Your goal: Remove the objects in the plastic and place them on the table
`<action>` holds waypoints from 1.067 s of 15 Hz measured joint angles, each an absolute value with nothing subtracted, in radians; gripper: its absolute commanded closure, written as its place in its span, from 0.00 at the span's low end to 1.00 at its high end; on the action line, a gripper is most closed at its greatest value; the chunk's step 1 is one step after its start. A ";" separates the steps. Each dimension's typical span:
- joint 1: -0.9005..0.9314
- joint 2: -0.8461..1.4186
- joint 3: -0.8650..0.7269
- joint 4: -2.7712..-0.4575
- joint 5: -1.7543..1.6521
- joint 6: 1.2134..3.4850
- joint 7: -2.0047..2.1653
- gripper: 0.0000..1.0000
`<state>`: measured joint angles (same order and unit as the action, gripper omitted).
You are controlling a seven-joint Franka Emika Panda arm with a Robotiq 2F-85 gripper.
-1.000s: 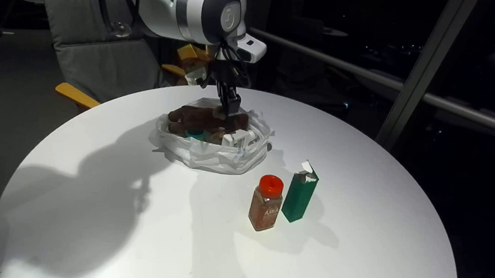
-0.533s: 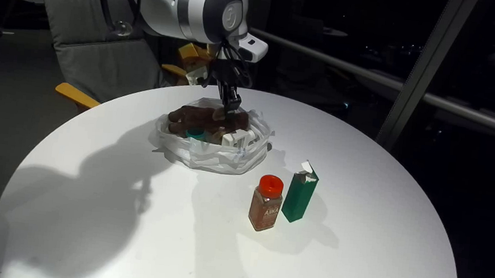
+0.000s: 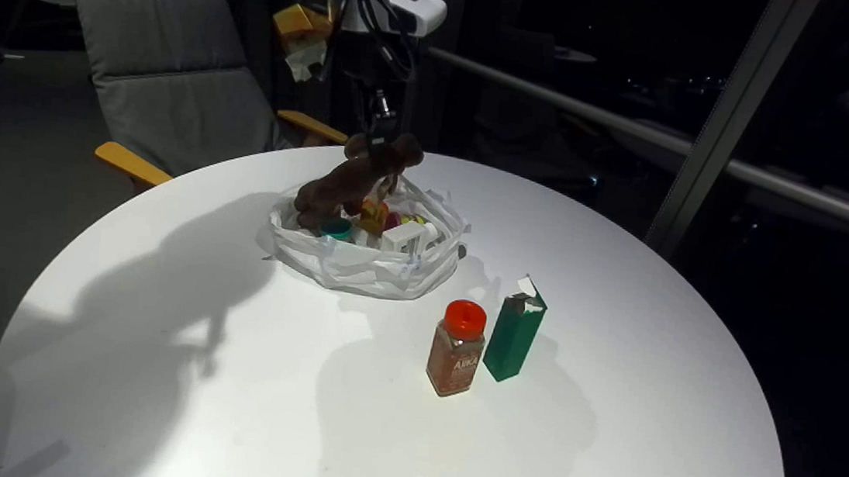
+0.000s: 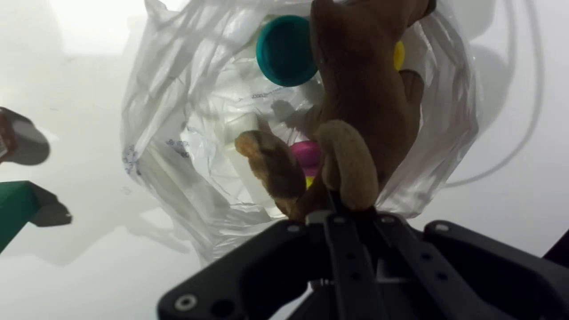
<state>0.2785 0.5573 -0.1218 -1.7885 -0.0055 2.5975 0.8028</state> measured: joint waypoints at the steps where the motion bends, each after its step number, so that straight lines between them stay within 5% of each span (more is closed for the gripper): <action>1: 0.285 0.505 -0.122 -1.838 -0.019 2.598 0.803 0.98; 16: 0.164 -0.201 -0.002 -2.461 -0.089 2.572 0.735 0.98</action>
